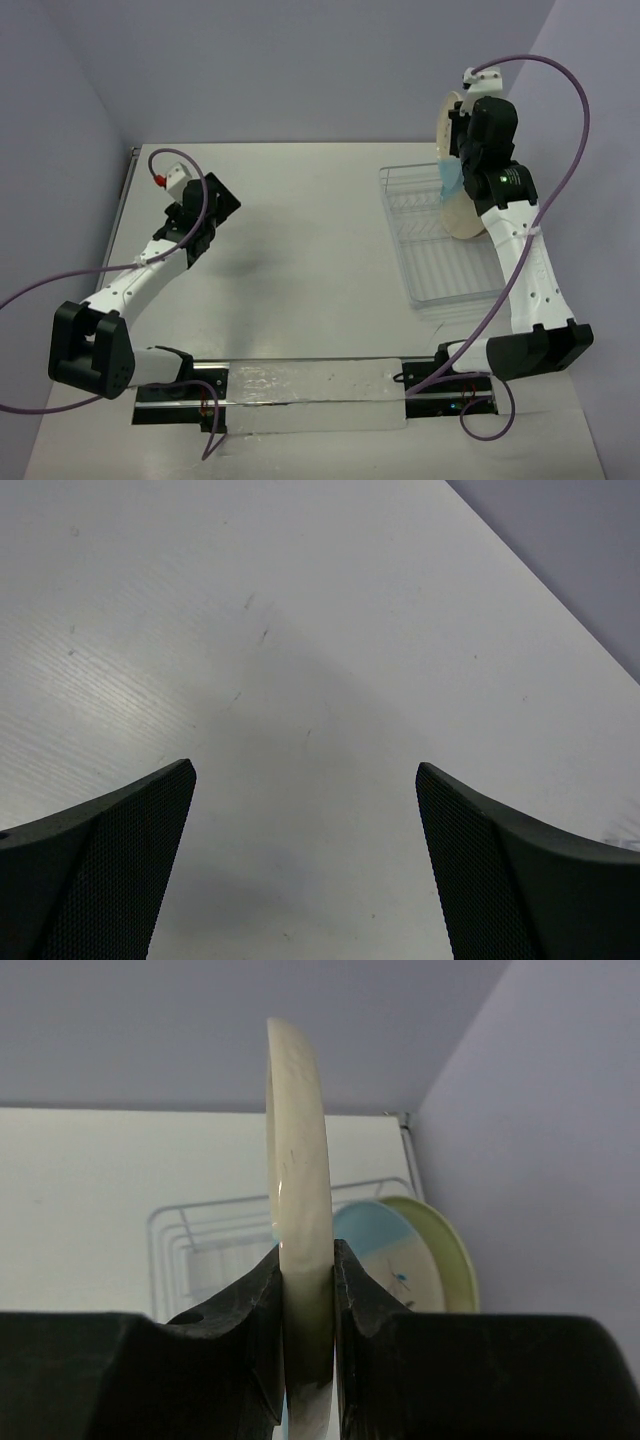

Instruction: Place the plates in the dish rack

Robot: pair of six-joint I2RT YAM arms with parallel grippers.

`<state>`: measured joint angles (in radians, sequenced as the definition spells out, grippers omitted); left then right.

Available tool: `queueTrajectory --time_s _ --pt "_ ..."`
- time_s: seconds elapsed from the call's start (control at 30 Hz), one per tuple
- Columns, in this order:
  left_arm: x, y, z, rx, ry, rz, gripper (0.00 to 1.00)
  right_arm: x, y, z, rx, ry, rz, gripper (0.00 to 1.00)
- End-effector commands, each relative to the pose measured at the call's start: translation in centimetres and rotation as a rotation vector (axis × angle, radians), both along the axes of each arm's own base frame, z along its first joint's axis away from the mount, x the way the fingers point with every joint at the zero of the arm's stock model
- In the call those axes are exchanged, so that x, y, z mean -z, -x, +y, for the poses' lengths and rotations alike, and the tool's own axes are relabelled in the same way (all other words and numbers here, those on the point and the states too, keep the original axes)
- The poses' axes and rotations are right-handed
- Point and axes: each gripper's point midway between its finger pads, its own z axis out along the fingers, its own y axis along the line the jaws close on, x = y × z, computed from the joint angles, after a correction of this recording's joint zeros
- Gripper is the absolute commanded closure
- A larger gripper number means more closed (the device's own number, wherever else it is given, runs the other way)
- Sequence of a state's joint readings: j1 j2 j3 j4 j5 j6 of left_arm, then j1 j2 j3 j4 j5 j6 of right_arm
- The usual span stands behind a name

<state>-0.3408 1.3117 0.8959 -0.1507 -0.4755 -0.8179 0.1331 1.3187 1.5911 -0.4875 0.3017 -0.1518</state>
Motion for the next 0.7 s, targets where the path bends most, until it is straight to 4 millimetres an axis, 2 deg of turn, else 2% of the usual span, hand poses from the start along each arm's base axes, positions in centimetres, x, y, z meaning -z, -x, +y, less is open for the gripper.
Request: queueTrajectory --time_s 0.0,0.07,0.13,0.37,0.43,0.53,0.67 --pt "-0.3 -0.2 1.1 -0.038 -0.035 0.008 0.01 -1.6 -0.2 -2.9 0.042 0.106 -0.049 1.0" --pt "-0.3 -0.2 1.2 -0.048 -0.038 0.014 0.01 -0.9 -0.9 -3.5 0.038 0.107 -0.029 1.0" --pt "0.1 -0.2 1.2 -0.052 -0.038 0.027 0.01 0.8 -2.3 -4.0 0.022 0.121 0.017 1.0" --pt "1.0 -0.9 0.7 -0.046 -0.038 0.061 0.01 5.0 -4.6 -4.9 0.032 0.17 0.131 1.0" --pt "1.2 -1.1 0.7 -0.048 -0.041 0.068 0.01 5.9 -5.1 -5.0 0.029 0.176 0.155 1.0" --pt "1.5 -1.5 0.6 -0.047 -0.046 0.08 0.01 6.8 -5.3 -6.3 0.053 0.175 0.179 1.0" --pt "1.9 -1.9 0.3 -0.043 -0.05 0.098 0.01 9.0 -5.8 -6.4 0.041 0.185 0.236 1.0"
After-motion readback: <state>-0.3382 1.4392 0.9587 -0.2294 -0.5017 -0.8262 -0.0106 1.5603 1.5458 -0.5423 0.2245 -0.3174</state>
